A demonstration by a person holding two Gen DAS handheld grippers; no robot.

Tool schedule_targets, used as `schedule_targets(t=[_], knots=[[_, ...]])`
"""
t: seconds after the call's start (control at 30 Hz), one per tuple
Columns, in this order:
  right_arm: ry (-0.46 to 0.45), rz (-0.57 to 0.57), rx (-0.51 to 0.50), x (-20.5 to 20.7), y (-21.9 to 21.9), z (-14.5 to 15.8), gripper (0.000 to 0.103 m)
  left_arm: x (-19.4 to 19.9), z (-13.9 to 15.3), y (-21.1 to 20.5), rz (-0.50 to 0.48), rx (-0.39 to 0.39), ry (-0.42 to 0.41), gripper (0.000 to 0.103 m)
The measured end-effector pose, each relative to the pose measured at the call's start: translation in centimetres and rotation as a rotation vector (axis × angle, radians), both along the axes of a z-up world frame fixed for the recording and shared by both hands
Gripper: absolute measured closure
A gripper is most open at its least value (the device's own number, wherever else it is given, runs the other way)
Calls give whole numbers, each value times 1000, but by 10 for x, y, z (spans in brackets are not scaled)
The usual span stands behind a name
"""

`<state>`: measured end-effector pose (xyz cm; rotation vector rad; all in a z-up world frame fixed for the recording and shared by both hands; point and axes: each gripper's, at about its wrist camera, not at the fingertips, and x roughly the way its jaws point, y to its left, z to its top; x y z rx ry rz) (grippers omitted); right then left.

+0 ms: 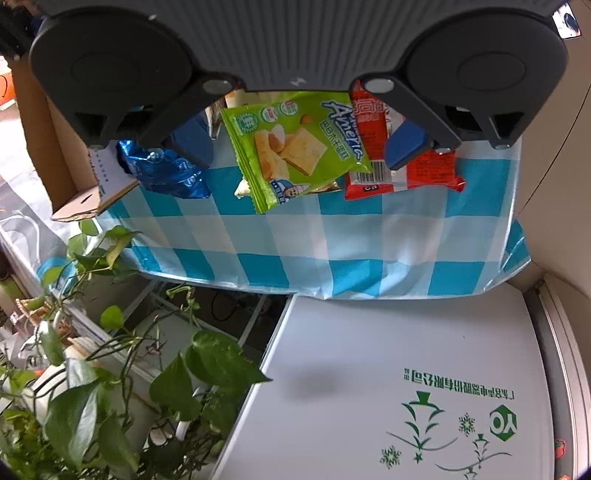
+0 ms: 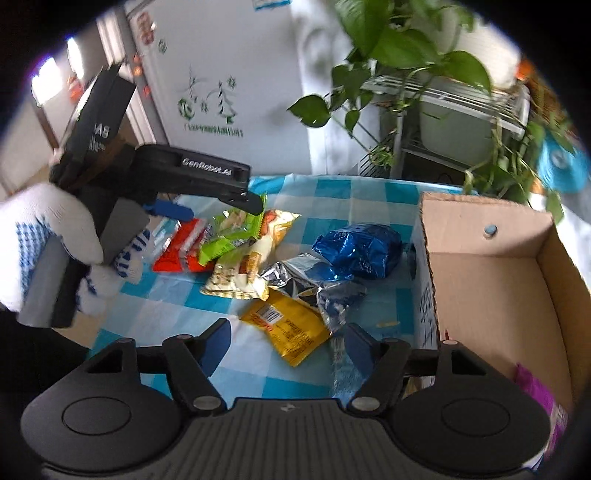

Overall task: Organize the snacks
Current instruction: 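Move left gripper toward the green cracker bag while right gripper moves toward the silver foil bag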

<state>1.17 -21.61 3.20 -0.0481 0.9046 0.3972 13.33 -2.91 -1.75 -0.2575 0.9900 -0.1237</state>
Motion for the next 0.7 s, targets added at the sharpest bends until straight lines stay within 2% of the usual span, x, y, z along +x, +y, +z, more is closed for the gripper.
schedule_targets(t=[0.23,0.37,0.5,0.53,0.7], knots=[[44,-18,-36,37,3,-19,31,10,-16,-4,22,-43,72,5],[71,-40,-25,54,5,-29,31,12,-17,-7,8,5,65,5],[85,-52,-32,68,10,-37,31,10,-18,-8,-8,17,54,10],[87,-53,-31,71,10,-39,31,9,-17,-7,-15,16,54,15],[122,-40,-19,77,16,-50,31,4,-15,2,-19,-16,51,22]])
